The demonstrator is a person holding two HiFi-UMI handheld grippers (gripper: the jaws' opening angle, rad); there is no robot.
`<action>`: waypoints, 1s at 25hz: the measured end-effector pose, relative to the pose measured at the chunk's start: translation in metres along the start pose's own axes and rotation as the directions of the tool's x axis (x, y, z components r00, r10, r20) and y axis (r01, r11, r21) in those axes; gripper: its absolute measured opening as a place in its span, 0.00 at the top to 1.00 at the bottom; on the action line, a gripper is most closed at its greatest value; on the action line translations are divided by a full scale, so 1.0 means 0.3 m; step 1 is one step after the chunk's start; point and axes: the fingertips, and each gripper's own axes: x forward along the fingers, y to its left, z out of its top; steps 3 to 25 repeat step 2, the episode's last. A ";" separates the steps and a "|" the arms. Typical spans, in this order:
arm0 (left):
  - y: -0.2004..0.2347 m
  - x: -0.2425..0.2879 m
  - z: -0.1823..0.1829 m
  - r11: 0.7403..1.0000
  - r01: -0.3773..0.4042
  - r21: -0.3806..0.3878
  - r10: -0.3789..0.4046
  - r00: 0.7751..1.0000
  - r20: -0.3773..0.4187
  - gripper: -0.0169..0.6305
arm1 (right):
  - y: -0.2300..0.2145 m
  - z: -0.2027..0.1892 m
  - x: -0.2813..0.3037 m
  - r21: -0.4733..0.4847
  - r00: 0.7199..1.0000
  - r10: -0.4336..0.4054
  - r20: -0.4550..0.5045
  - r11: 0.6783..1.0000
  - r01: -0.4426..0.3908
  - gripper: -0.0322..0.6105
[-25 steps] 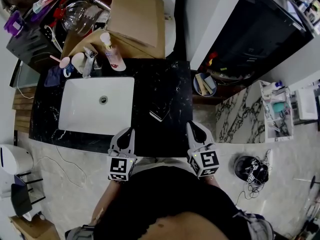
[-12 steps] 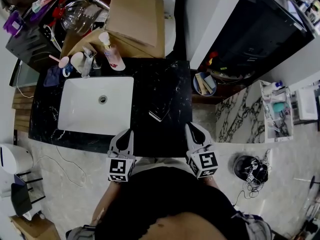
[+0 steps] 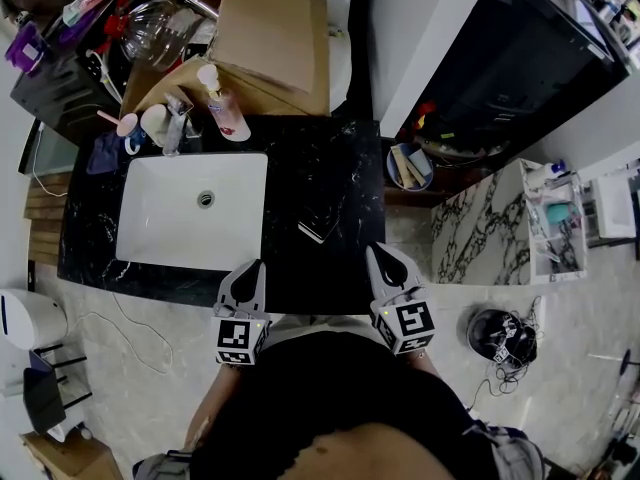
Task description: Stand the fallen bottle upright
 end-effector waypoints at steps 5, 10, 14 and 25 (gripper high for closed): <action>0.008 -0.002 -0.003 1.000 -0.008 0.001 0.008 1.000 -0.011 0.97 | 0.005 0.007 0.005 -0.002 1.000 0.004 0.006 1.000 -0.004 0.94; 0.008 -0.002 -0.003 1.000 -0.008 0.001 0.008 1.000 -0.011 0.97 | 0.005 0.007 0.005 -0.002 1.000 0.004 0.006 1.000 -0.004 0.94; 0.008 -0.002 -0.003 1.000 -0.008 0.001 0.008 1.000 -0.011 0.97 | 0.005 0.007 0.005 -0.002 1.000 0.004 0.006 1.000 -0.004 0.94; 0.008 -0.002 -0.003 1.000 -0.008 0.001 0.008 1.000 -0.011 0.97 | 0.005 0.007 0.005 -0.002 1.000 0.004 0.006 1.000 -0.004 0.94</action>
